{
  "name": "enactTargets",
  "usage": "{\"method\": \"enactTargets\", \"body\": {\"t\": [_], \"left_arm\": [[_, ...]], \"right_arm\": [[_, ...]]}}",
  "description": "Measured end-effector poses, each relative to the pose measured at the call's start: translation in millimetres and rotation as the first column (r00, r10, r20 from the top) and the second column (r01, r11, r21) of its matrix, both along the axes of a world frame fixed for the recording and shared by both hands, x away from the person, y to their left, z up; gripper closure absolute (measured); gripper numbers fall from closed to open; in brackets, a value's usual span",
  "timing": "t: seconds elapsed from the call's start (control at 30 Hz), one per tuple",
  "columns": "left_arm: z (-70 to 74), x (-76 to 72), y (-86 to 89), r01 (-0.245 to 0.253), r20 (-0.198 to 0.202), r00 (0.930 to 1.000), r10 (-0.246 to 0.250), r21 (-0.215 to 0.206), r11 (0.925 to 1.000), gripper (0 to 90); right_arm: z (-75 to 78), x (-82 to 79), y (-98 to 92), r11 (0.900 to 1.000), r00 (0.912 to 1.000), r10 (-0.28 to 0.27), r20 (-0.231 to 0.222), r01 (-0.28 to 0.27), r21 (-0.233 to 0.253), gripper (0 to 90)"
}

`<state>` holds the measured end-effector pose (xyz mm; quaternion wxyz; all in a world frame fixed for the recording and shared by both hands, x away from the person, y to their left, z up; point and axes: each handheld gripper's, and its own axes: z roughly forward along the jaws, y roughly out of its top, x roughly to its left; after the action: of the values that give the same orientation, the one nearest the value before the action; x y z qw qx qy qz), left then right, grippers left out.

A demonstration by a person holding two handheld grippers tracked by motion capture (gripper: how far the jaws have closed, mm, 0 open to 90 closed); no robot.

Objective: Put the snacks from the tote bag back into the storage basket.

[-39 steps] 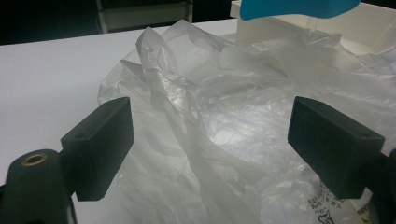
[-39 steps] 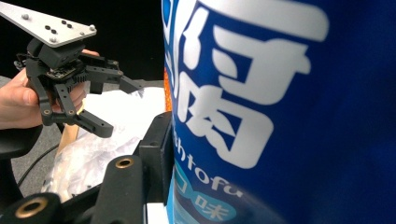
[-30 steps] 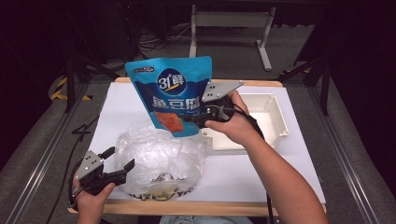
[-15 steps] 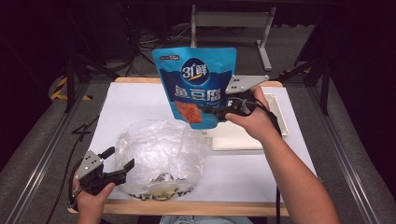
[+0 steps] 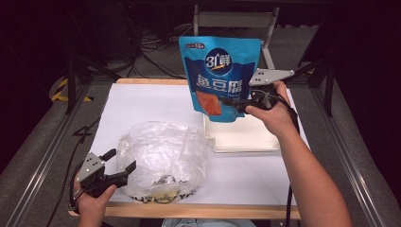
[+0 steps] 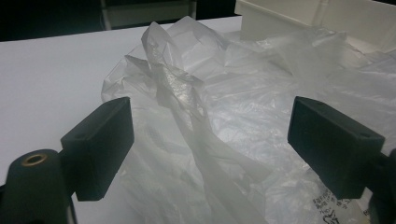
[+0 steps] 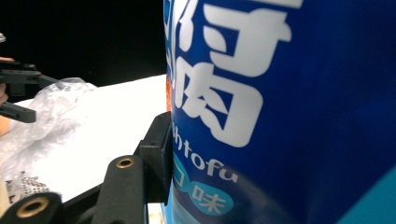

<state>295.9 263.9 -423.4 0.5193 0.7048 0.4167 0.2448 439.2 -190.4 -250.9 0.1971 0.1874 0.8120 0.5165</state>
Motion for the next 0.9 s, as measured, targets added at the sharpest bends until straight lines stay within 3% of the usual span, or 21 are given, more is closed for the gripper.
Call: {"method": "enactTargets", "body": {"t": [0.17,0.53,0.9], "left_arm": [[-0.1,-0.1,0.0,-0.003,-0.003,1.0,0.003,0.001,1.0,15.6],[-0.7,0.4,-0.1,-0.007,-0.009,0.9999,0.008,0.001,1.0,15.5],[-1.4,1.1,-0.1,-0.003,-0.007,1.0,0.003,0.003,1.0,15.3]], "right_arm": [[-2.2,7.5,-14.9,0.999,0.9992,-0.032,-0.021,0.032,0.001,51.2],[-5.1,21.3,-40.1,0.995,0.9953,-0.096,-0.018,0.096,0.031,51.2],[-29.9,38.5,-50.1,0.99,0.9907,-0.134,-0.021,0.135,0.031,51.1]]}}
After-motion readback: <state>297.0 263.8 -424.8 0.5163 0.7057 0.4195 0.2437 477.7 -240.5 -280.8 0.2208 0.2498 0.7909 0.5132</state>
